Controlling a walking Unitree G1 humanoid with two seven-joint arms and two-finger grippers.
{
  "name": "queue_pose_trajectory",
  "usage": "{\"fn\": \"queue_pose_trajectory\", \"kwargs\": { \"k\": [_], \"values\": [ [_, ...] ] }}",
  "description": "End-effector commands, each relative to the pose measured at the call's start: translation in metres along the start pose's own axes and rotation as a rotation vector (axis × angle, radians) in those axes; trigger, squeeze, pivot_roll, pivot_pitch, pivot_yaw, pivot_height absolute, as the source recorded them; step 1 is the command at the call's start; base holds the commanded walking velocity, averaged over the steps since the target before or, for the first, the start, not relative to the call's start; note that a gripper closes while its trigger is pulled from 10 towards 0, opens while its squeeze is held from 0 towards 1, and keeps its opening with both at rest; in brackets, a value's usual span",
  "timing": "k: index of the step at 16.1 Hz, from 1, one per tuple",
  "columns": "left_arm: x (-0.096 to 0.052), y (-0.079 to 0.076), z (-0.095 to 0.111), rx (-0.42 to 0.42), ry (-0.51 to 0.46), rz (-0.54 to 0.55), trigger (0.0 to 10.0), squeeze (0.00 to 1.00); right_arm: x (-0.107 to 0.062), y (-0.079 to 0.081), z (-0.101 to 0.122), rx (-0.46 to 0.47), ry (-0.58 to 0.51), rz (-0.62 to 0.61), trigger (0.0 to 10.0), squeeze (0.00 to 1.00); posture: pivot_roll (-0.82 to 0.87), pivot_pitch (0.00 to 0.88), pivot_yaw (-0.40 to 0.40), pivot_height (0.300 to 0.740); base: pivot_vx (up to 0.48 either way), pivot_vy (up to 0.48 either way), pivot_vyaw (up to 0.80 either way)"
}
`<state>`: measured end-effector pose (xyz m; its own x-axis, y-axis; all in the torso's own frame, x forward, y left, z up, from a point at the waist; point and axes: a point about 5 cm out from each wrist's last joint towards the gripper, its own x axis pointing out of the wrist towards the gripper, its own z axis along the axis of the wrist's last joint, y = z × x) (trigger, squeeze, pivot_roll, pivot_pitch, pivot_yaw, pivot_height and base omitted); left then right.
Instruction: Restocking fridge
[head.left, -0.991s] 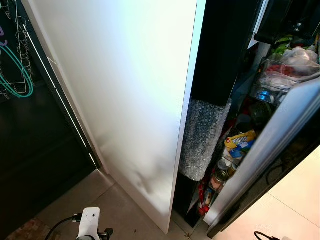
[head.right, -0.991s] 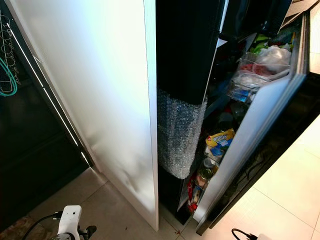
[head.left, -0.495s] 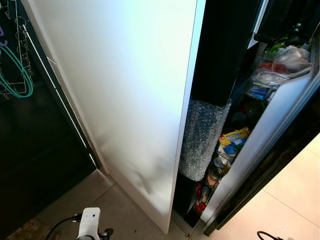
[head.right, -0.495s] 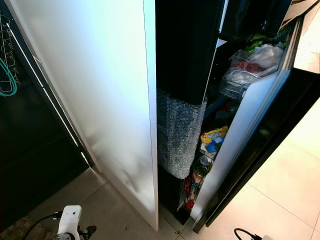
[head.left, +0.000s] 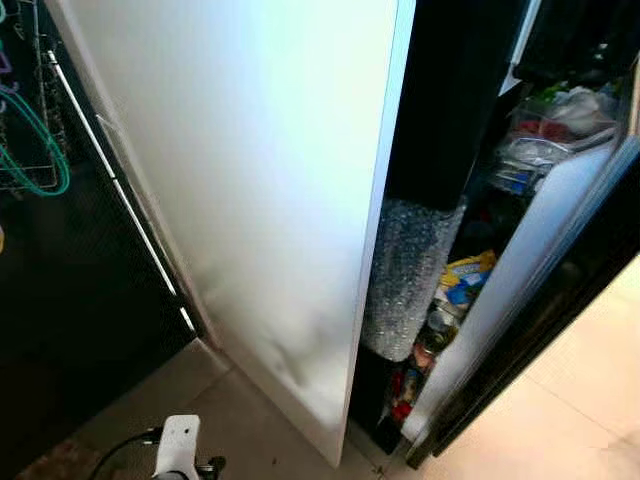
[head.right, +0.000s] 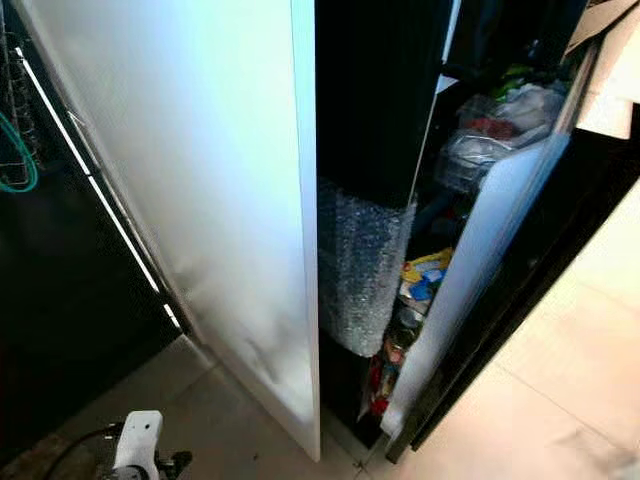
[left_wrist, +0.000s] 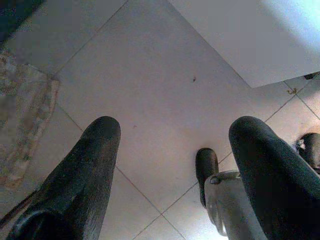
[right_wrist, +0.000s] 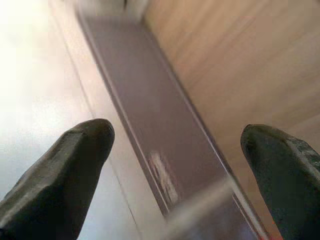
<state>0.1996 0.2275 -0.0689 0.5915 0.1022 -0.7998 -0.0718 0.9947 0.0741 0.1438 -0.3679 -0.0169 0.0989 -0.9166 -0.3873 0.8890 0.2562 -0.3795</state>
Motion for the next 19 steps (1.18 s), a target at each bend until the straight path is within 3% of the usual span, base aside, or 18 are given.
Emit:
{"fn": "queue_pose_trajectory", "kwargs": {
  "k": [1,3,6,7,10,11,15,17,19],
  "values": [
    [0.000,-0.001,-0.004,0.010,0.020,-0.010,10.0,0.00,-0.012,0.016,-0.013,0.017,0.057,0.105,10.0,0.00,0.04,0.000,0.032,0.740,0.000,0.000,0.00],
    [0.000,-0.001,-0.005,0.011,0.020,-0.011,10.0,0.00,-0.017,0.033,-0.007,0.075,0.047,0.282,10.0,0.00,0.04,0.000,0.032,0.740,0.000,0.000,0.00],
    [0.000,-0.001,-0.004,0.011,0.020,-0.009,10.0,0.00,-0.013,0.032,0.002,0.133,0.017,0.340,10.0,0.00,0.04,0.000,0.031,0.740,0.000,0.000,0.00],
    [0.000,-0.001,-0.004,0.010,0.020,-0.009,10.0,0.00,-0.012,0.035,0.012,0.096,-0.050,0.387,10.0,0.00,0.04,0.000,0.031,0.740,0.000,0.000,0.00],
    [0.000,-0.001,-0.004,0.010,0.020,-0.010,10.0,0.00,-0.014,0.044,0.034,0.140,-0.147,0.528,10.0,0.00,0.04,0.000,0.028,0.740,0.000,0.000,0.00],
    [0.000,-0.002,-0.004,0.009,0.019,-0.012,10.0,0.00,-0.014,0.046,0.040,0.112,-0.186,0.564,10.0,0.00,0.04,0.000,0.028,0.740,0.000,0.000,0.00],
    [0.000,-0.001,-0.003,0.008,0.019,-0.012,10.0,0.00,-0.007,0.040,0.057,0.151,-0.234,0.604,10.0,0.00,0.04,0.000,0.026,0.740,0.000,0.000,0.00],
    [0.000,-0.001,-0.003,0.005,0.018,-0.008,10.0,0.00,-0.005,0.042,0.068,0.173,-0.245,0.703,10.0,0.00,0.04,0.000,0.025,0.740,0.000,0.000,0.00],
    [0.000,-0.001,-0.003,0.004,0.017,-0.007,10.0,0.00,-0.009,0.047,0.077,0.101,-0.298,0.788,10.0,0.00,0.04,0.000,0.025,0.740,0.000,0.000,0.00]
  ]
}}
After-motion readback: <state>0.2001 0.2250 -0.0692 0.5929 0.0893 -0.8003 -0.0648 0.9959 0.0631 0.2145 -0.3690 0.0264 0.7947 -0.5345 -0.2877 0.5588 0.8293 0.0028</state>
